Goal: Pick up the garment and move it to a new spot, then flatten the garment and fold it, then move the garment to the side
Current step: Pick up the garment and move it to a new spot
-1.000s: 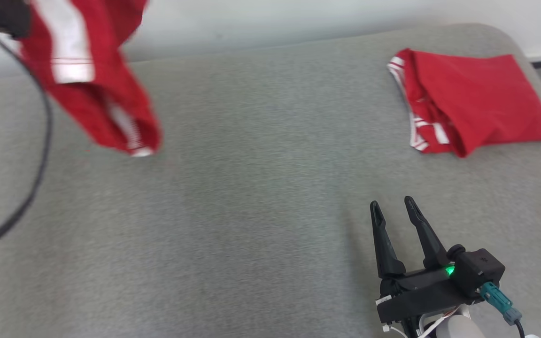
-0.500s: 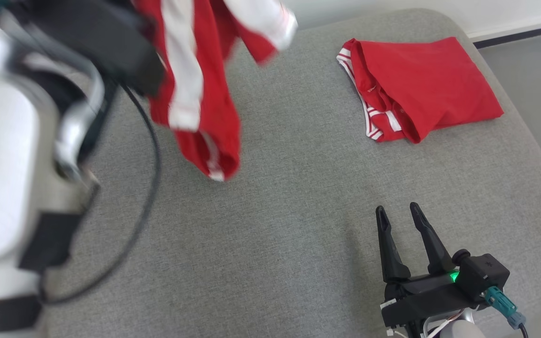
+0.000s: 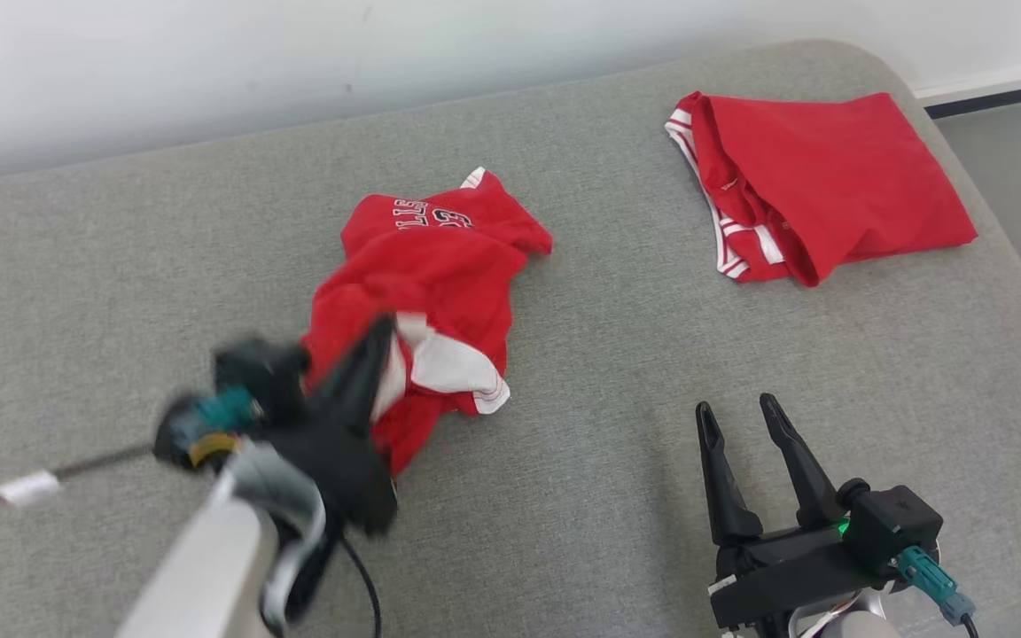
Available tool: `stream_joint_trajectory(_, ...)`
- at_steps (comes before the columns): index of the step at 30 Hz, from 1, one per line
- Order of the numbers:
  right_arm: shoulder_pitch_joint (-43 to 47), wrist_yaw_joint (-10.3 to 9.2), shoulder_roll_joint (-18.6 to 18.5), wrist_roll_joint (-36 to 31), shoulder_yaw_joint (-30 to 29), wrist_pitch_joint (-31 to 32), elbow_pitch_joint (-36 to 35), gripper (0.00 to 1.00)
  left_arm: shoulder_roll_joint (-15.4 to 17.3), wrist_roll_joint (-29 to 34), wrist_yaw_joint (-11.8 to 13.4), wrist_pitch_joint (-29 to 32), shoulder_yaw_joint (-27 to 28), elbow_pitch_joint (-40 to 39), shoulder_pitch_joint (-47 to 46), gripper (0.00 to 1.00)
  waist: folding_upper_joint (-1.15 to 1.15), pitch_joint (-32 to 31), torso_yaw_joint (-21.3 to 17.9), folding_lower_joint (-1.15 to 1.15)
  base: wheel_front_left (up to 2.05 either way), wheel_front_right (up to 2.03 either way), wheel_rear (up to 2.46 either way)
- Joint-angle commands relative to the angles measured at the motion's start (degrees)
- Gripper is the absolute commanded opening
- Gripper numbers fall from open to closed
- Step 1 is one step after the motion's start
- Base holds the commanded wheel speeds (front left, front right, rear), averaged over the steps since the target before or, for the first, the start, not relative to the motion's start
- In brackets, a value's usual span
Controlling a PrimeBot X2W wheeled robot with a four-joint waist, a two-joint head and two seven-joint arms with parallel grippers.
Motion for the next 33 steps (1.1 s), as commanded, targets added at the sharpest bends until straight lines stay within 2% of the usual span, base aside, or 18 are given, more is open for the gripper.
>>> stream_joint_trajectory(1, 0.1, -0.14, 0.1, -0.5, 0.0, 0.0, 0.0, 1.00, -0.5, -0.6, -0.2, -0.6, -0.5, 1.7, 1.6, 0.00, 0.00, 0.0, 0.2, 0.00, 0.00, 0.00, 0.00)
stream_joint_trajectory(6, 0.4, -0.14, 0.1, -1.3, 0.0, 0.0, 0.5, 1.00, -1.8, -0.1, -1.0, -3.2, -2.9, 7.5, 3.2, 0.00, 0.00, -0.5, 1.3, 0.00, 0.00, 0.00, 0.00)
stream_joint_trajectory(7, 0.5, -0.14, 0.1, -1.4, 0.1, 0.0, 0.4, 1.00, -1.9, 0.3, -0.9, -4.0, -3.2, 8.3, 2.9, 0.21, 0.00, -0.7, 1.5, 0.00, 0.00, 0.00, 0.00)
stream_joint_trajectory(8, 0.8, -0.14, 0.1, -1.4, -0.3, 0.0, 0.2, 1.00, -2.6, 0.7, -1.1, -5.5, -3.7, 9.0, 2.1, 1.00, 0.00, -1.3, 2.2, 0.00, 0.00, 0.00, 0.00)
stream_joint_trajectory(12, 1.4, -0.14, 0.1, -1.6, -0.8, 0.0, 0.1, 1.00, -3.1, 0.6, -1.3, -8.2, -3.6, 8.4, 1.1, 1.00, 0.00, -2.9, 3.8, 0.00, 0.00, 0.00, 0.00)
stream_joint_trajectory(17, 2.7, -0.14, 0.0, -2.4, -1.7, 0.0, -0.9, 1.00, -2.4, -0.7, 0.0, -10.5, -1.3, 6.7, 1.2, 1.00, 0.00, -5.2, 6.1, 0.00, 0.00, 0.00, 0.00)
stream_joint_trajectory(25, 4.1, -0.14, 0.1, -2.9, -4.1, 0.0, -2.7, 1.00, 3.0, 0.6, 4.7, -14.9, 3.9, 5.5, 5.6, 1.00, 0.00, -7.3, 8.2, 0.00, 0.00, 0.00, 0.00)
stream_joint_trajectory(30, 5.3, -0.14, 0.1, -3.2, -5.4, 0.0, -3.5, 1.00, 5.0, 1.6, 7.2, -17.8, 6.9, 3.6, 11.5, 1.00, 0.00, -8.2, 9.2, 0.00, 0.00, 0.00, 0.00)
stream_joint_trajectory(33, 5.9, -0.14, 0.1, -3.4, -6.1, 0.0, -3.7, 1.00, 5.0, 2.8, 8.7, -18.7, 9.2, 1.5, 15.7, 1.00, 0.00, -8.5, 9.8, 0.00, 0.00, 0.00, 0.00)
